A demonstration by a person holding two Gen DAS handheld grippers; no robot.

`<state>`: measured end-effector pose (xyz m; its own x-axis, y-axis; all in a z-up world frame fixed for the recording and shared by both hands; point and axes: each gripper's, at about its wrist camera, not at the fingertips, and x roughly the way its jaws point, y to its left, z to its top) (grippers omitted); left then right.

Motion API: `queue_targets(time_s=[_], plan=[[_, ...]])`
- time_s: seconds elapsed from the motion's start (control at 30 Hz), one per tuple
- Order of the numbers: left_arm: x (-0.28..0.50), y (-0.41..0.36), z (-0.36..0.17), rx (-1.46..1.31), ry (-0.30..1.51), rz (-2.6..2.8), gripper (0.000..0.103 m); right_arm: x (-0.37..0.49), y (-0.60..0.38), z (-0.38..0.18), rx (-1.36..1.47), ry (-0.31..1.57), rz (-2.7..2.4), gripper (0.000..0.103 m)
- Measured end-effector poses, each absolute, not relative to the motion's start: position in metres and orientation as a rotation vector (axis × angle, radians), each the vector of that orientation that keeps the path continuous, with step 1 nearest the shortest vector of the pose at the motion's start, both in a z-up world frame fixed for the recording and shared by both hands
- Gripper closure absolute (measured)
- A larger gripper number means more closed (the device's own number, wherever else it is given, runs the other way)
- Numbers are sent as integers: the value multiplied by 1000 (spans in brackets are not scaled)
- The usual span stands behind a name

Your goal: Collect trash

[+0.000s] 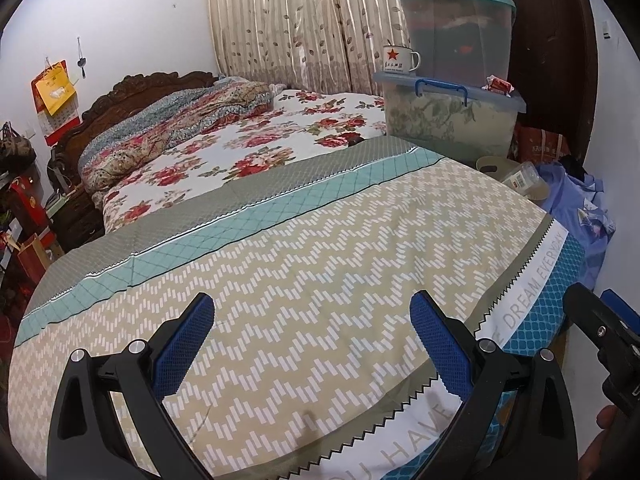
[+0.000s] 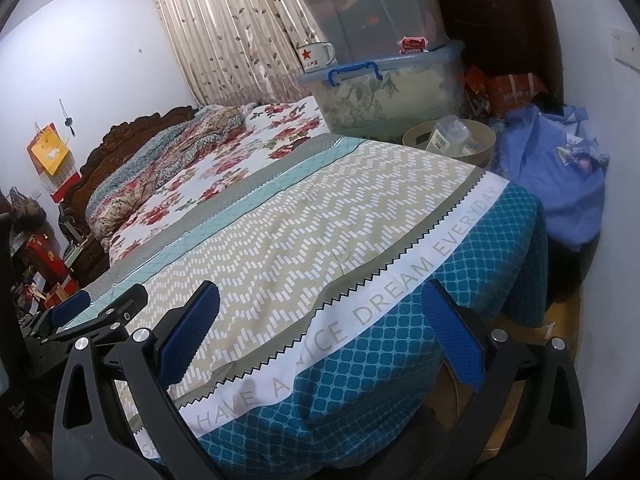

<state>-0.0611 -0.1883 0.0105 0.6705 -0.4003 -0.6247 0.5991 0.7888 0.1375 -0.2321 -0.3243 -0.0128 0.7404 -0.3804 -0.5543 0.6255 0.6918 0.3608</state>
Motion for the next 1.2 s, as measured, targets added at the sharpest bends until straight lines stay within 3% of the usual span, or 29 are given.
queue_targets(time_s=[1.2], plan=[[-69,-185,7,364,594,-598,9,-234,-319,-13,589,447,-567,4]])
